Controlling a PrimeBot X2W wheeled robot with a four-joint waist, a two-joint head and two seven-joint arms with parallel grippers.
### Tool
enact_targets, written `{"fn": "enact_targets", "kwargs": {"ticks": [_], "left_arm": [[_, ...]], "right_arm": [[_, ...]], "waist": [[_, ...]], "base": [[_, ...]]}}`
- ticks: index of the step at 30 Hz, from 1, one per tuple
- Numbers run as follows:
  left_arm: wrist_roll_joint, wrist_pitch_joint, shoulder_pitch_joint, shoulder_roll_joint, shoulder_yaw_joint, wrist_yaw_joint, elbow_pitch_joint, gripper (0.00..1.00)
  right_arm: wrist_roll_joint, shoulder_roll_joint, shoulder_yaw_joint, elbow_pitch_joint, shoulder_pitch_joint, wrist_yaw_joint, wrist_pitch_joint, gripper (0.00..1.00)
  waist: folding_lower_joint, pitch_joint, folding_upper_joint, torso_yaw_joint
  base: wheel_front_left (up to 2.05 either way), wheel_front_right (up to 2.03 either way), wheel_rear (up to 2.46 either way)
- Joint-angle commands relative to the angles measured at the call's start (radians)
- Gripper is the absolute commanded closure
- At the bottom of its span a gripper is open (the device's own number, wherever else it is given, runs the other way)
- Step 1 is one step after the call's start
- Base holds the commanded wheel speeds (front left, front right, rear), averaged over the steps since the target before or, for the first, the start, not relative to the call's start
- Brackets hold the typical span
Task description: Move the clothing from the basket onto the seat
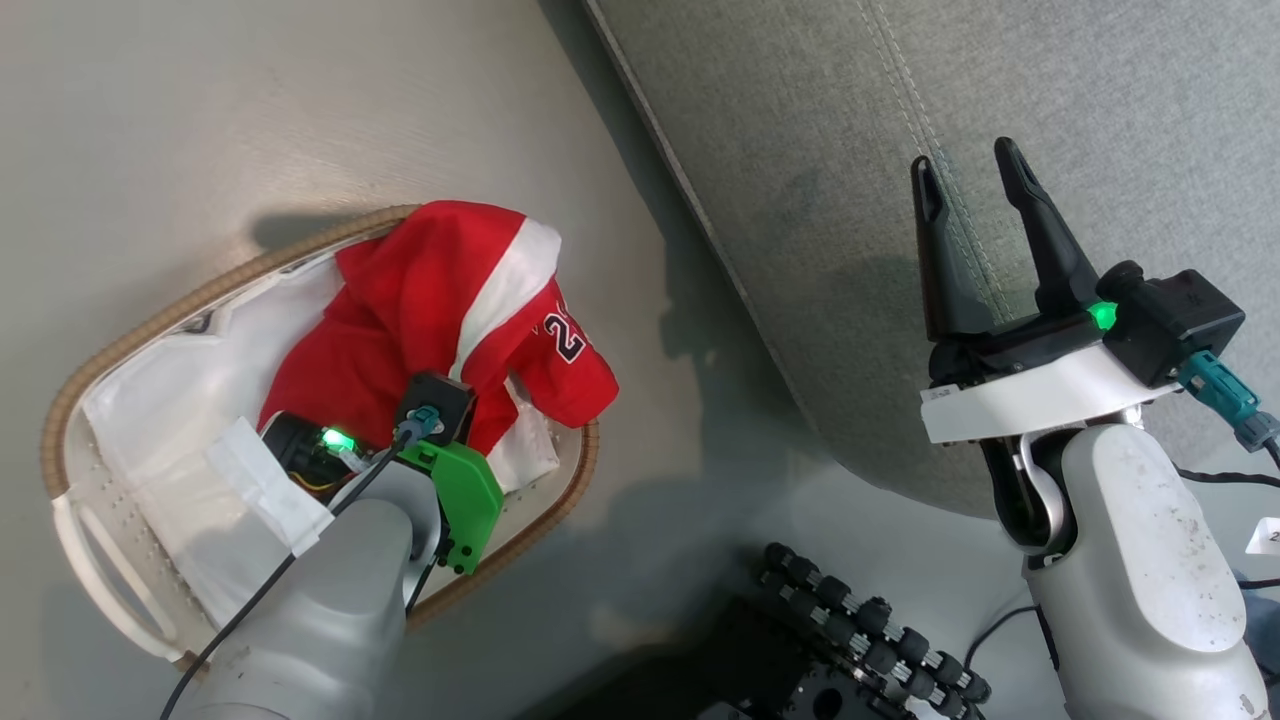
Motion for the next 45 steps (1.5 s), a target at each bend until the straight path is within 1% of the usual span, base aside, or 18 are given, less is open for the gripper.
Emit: {"fn": "enact_targets", "kwargs": {"ticks": [1,5,7,11,15,25,30,35,39,45], "left_arm": [[-0.005,-0.006,-0.006,-0.003,-0.007,-0.005,-0.005,1.0],[-0.011,-0.01,0.013,-0.004,-0.011,-0.006,-0.031,1.0],[-0.025,-0.009,0.022,-0.006,0.002,-0.007,-0.067,1.0],[-0.035,-0.008,0.055,0.002,0.022,-0.009,-0.165,1.0],[-0.021,-0.008,0.095,0.014,0.034,-0.011,-0.271,1.0],[-0.023,-0.008,0.206,0.02,0.066,-0.014,-0.466,1.0],[-0.009,-0.008,0.213,0.05,0.064,-0.016,-0.531,1.0],[-0.01,-0.008,0.166,0.088,0.035,-0.016,-0.579,1.0],[-0.022,-0.007,0.103,0.117,-0.014,-0.016,-0.602,1.0],[-0.043,0.023,-0.015,0.166,-0.123,-0.016,-0.632,1.0]], "right_arm": [[-0.009,-0.002,-0.009,0.006,-0.007,-0.001,-0.002,0.0],[-0.031,-0.002,-0.024,0.015,0.0,-0.001,-0.002,0.0],[-0.042,-0.002,-0.032,0.018,0.007,-0.001,-0.002,0.0],[-0.069,-0.002,-0.053,0.027,0.022,-0.001,-0.002,0.0],[-0.105,-0.003,-0.076,0.044,0.044,-0.001,-0.002,0.0],[-0.184,-0.003,-0.135,0.086,0.149,-0.001,-0.002,0.0],[-0.217,-0.003,-0.15,0.102,0.214,-0.001,-0.002,0.0],[-0.235,-0.003,-0.147,0.109,0.268,-0.001,-0.002,0.0],[-0.249,-0.003,-0.151,0.113,0.297,-0.001,-0.002,0.0],[-0.262,-0.003,-0.124,0.113,0.311,-0.001,-0.002,0.0]], "waist": [[-0.0002,-0.031,-0.0001,0.027],[-0.0002,-0.08,-0.0001,0.065],[-0.0002,-0.108,-0.0001,0.086],[-0.0002,-0.173,-0.0001,0.131],[-0.0002,-0.248,-0.0001,0.174],[-0.0002,-0.487,-0.0001,0.275],[-0.0002,-0.608,-0.0001,0.311],[-0.0002,-0.704,-0.0001,0.332],[-0.0002,-0.758,-0.0001,0.351],[-0.0002,-0.817,-0.0001,0.37]], "base": [[0.0,0.0,0.0],[0.0,0.0,0.0],[0.0,0.0,0.0],[0.0,0.0,0.0],[0.0,0.0,0.0],[0.0,0.0,0.0],[0.0,0.0,0.0],[0.0,0.0,0.0],[0.0,0.0,0.0],[0.0,0.0,0.0]]}}
